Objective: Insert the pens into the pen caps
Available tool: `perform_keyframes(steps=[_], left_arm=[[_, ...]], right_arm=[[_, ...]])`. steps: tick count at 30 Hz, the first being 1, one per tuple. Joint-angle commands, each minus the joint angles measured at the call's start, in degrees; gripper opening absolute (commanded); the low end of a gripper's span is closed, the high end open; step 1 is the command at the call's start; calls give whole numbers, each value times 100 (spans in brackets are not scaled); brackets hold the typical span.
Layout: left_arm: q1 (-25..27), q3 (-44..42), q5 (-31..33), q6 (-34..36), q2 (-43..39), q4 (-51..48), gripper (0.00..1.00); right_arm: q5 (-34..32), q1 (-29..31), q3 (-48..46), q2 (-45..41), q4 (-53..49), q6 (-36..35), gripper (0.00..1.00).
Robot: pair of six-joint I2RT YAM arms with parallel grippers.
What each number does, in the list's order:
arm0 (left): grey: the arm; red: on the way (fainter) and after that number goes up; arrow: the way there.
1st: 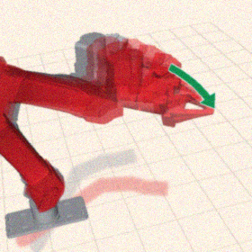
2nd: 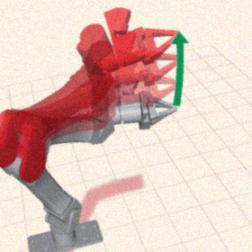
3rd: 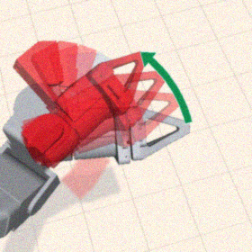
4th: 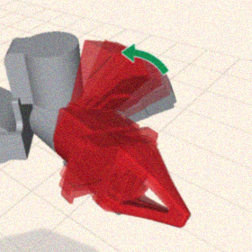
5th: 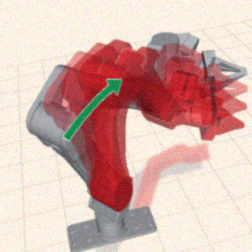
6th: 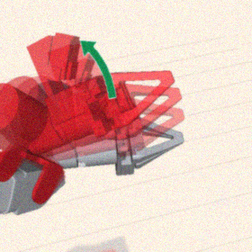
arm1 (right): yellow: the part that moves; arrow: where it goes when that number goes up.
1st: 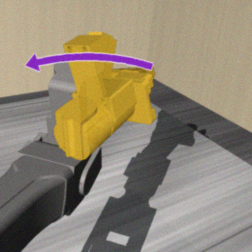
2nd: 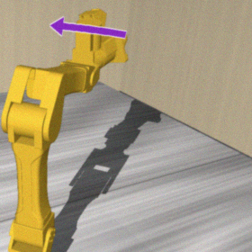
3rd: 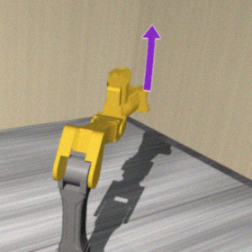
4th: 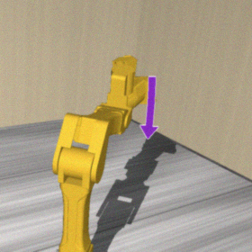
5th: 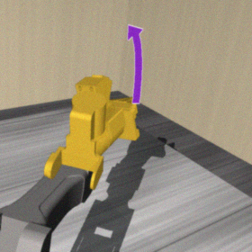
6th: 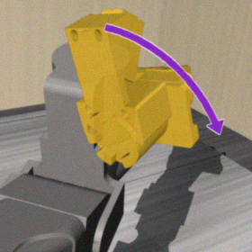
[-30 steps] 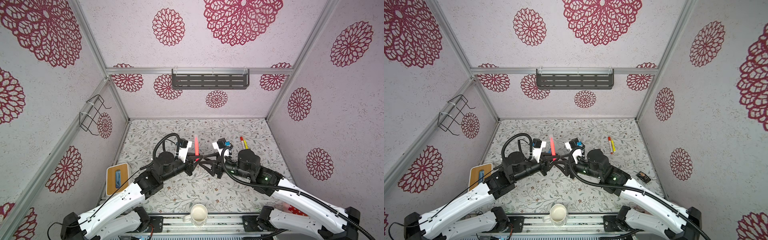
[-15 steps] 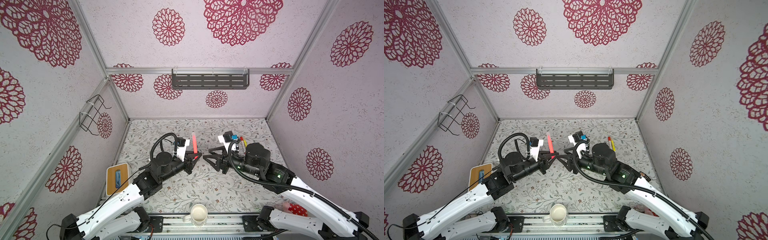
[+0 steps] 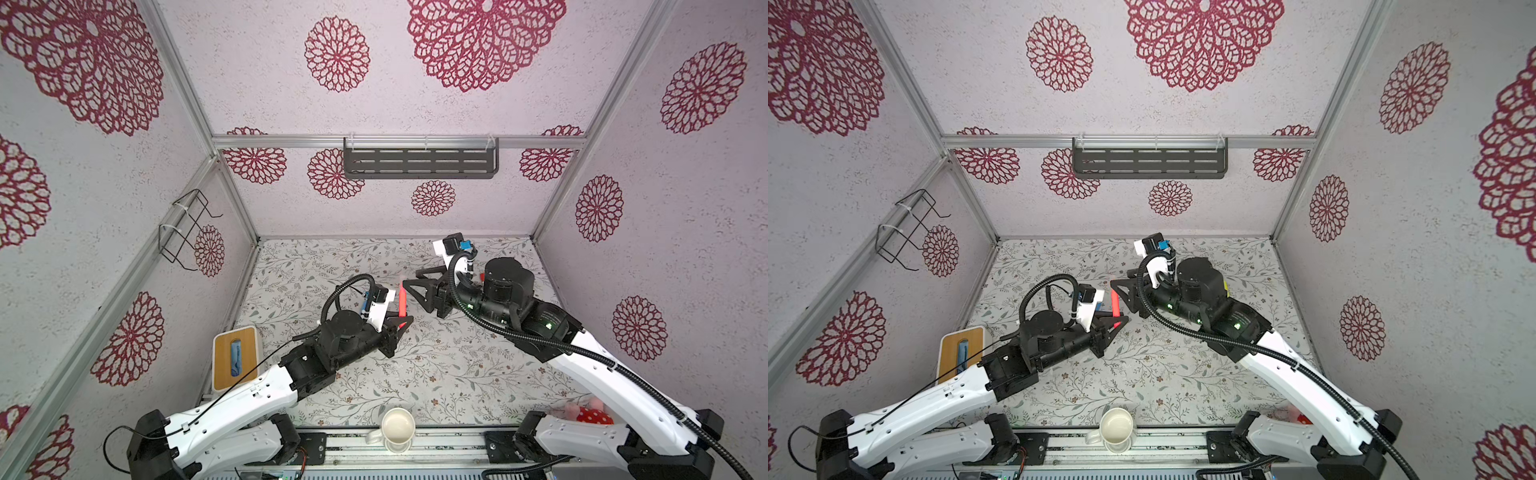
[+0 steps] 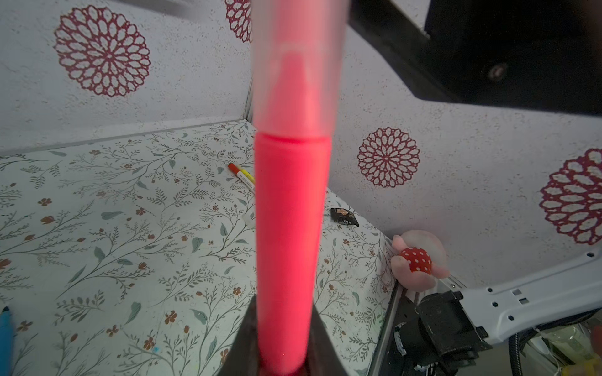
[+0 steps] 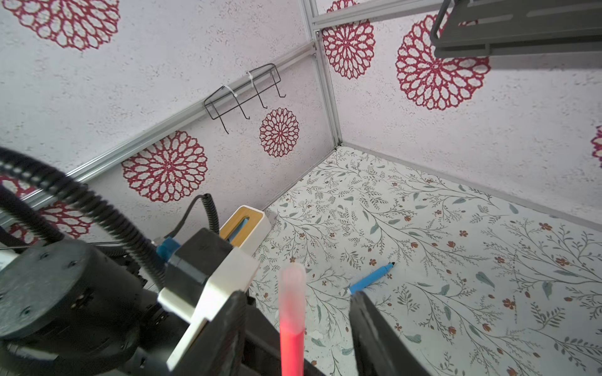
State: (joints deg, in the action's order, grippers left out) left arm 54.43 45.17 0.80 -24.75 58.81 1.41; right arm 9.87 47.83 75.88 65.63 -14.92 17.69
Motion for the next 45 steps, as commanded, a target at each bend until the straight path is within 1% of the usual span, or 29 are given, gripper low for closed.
perform_keyframes(steps=[1, 11, 16, 20, 32, 45], left_arm=[[144, 115, 137, 146, 50, 43, 0], [265, 80, 159, 133, 157, 149, 0], [281, 82, 175, 146, 157, 149, 0], [296, 80, 166, 153, 173, 147, 0], [305, 159, 182, 182, 211, 110, 0], [287, 396, 229, 375, 194, -49, 0]], right_arm=[[71, -63, 269, 52, 309, 68, 54], [415, -90, 446, 381, 402, 130, 52], [546, -90, 437, 479, 435, 138, 46], [614, -90, 429, 524, 444, 155, 37], [630, -90, 160, 421, 367, 76, 1], [498, -91, -584, 96, 417, 145, 0]])
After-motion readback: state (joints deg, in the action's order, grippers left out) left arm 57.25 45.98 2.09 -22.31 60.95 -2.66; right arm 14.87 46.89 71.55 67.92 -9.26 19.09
